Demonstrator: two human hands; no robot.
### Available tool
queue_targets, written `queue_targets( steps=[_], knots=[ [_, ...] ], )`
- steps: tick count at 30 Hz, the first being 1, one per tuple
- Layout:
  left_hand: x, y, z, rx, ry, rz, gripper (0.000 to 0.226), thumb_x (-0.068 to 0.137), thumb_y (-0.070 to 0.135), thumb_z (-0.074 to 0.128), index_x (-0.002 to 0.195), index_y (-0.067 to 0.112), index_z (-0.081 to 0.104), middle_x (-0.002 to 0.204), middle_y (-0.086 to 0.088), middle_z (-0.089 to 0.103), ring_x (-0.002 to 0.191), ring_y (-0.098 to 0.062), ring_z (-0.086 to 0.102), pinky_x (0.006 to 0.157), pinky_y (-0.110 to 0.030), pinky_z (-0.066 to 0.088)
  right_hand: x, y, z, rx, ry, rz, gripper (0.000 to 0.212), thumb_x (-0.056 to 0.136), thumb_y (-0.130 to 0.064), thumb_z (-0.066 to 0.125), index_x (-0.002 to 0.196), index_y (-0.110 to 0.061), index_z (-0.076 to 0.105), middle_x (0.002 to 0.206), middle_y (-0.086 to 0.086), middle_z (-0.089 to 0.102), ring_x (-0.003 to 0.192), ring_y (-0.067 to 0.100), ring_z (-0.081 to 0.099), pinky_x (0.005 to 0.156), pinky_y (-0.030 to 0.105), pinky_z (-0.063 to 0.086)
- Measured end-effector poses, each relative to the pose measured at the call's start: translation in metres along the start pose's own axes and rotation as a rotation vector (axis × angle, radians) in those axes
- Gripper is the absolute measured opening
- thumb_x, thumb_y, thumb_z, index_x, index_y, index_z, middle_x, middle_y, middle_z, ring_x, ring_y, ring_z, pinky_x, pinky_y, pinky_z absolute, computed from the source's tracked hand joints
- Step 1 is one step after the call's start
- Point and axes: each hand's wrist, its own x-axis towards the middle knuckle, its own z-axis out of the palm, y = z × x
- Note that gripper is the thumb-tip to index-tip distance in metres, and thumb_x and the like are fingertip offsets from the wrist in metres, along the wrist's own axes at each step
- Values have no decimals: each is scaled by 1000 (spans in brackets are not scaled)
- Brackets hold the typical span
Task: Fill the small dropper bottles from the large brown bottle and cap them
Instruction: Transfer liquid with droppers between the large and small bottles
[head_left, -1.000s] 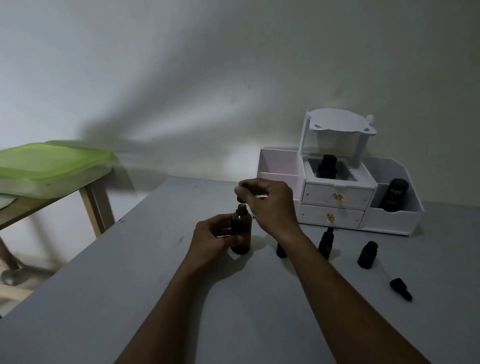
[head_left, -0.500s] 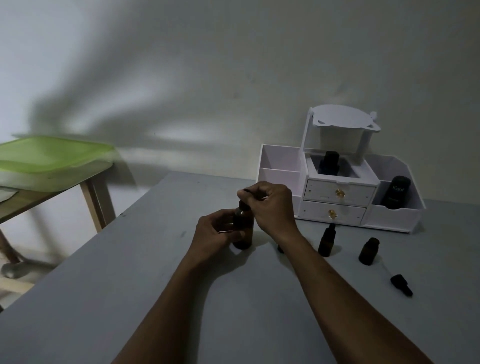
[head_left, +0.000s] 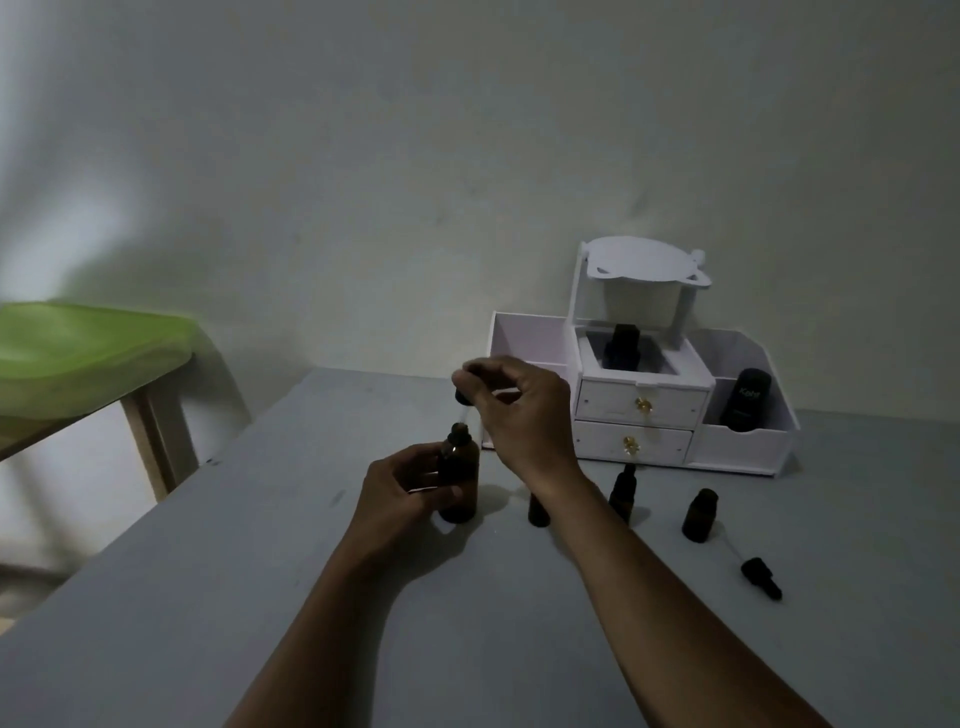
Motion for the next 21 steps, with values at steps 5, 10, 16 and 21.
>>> queue_targets(
  steps=[5, 10, 16, 21],
  knots=[
    [-2, 4, -3, -19, -21, -5, 46, 76, 2, 77, 112, 29, 70, 99, 14, 75, 93, 0, 69, 83, -26, 54, 29, -45, -32, 98, 74, -98, 14, 88, -19, 74, 96, -8, 75, 82, 0, 76, 75, 9, 73, 75, 27, 61],
    [-1, 13, -7, 95, 208, 185, 41, 80, 15, 79, 119, 21, 68, 104, 7, 72, 96, -1, 67, 79, -19, 49, 41, -70, -79, 197, 200, -161, 9, 88, -13, 73, 92, -6, 75, 78, 1, 75, 73, 11, 74, 71, 25, 59],
    [-30, 50, 28, 90, 546, 382, 16, 85, 10, 73, 98, 18, 72, 89, 6, 72, 81, 1, 67, 72, -11, 53, 18, -47, -143, 94, 277, -108, 8, 86, -16, 75, 95, -16, 74, 83, -9, 74, 78, 4, 73, 76, 24, 60],
    [-53, 75, 97, 3, 239, 351, 12, 86, 11, 73, 95, 19, 73, 85, 6, 73, 78, -6, 70, 71, -23, 58, -10, -5, -189, -47, 329, 52, 16, 86, -26, 75, 94, -12, 78, 84, -1, 77, 80, 13, 74, 79, 39, 62]
  ],
)
